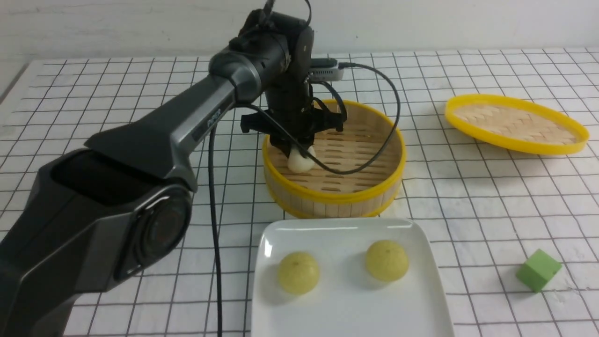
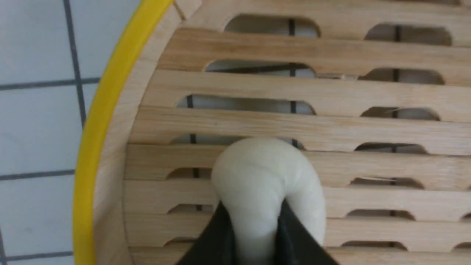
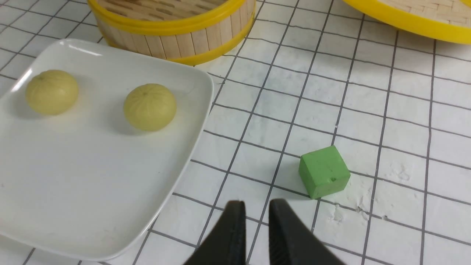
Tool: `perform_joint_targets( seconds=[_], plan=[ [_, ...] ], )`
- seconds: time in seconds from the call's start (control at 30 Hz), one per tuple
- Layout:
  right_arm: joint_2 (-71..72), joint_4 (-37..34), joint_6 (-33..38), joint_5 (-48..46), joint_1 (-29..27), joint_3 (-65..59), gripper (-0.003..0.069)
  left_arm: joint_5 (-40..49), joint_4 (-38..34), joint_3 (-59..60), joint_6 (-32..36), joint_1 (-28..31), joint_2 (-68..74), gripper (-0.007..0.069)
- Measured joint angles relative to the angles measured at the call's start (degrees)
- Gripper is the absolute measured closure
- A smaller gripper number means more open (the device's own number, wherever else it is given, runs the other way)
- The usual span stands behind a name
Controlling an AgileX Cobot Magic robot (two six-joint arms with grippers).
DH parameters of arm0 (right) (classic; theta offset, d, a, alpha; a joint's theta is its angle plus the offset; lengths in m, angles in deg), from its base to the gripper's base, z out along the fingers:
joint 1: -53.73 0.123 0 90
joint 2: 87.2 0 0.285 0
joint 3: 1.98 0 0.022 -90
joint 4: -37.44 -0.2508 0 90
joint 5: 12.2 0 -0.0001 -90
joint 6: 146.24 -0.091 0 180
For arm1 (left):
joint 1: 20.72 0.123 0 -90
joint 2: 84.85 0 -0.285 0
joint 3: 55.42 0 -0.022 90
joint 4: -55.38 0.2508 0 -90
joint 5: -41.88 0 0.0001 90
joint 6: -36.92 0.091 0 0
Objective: Put the steamed buns into the plate on the white-black tablecloth.
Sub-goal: 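Reach into the bamboo steamer and grasp a bun with the left gripper, then carry the bun from the bamboo steamer to the plate with the left gripper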
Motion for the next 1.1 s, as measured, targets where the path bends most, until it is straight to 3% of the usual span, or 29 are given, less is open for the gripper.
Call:
perform_joint_targets(
  seconds=[0.07,0.3,0.53,0.63,0.7,0.9,1.07,1.1],
  plan=[
    [0.0,-0.1,0.0,0.0,0.0,0.0,0.0533,0.5,-2.6,-2.4,1.7,-0.1,-1.1,0.0592],
    [0.0,-0.1,0.0,0.0,0.0,0.0,0.0526,0.5,-9.6,-3.7,9.0,-0.5,-14.2,0.0602],
    [0.0,-0.2,0.0,-0.5,0.0,-0.1,0.0522,0.5,-11.4,23.0,11.7,-1.7,-33.2,0.0602],
    [0.0,-0.4,0.0,-0.4,0.0,-0.2,0.0521,-0.5,-11.9,43.4,12.0,-6.9,-39.0,0.06],
    [0.0,-0.5,0.0,-0.3,0.0,-0.2,0.0521,-4.5,-12.6,50.6,12.1,-11.0,-39.5,0.0596],
    [0.0,-2.3,0.0,-0.9,0.0,-0.3,0.0516,-15.4,-14.4,58.3,10.0,-16.3,-35.4,0.0577],
    [0.0,-2.9,-0.1,-8.0,0.0,3.1,0.0516,-18.4,-14.5,58.5,9.2,-16.5,-32.4,0.0495],
    [0.0,-2.0,-1.0,-11.4,0.0,5.5,0.0516,-19.1,-14.7,58.5,9.2,-16.5,-32.2,0.0445]
  ],
)
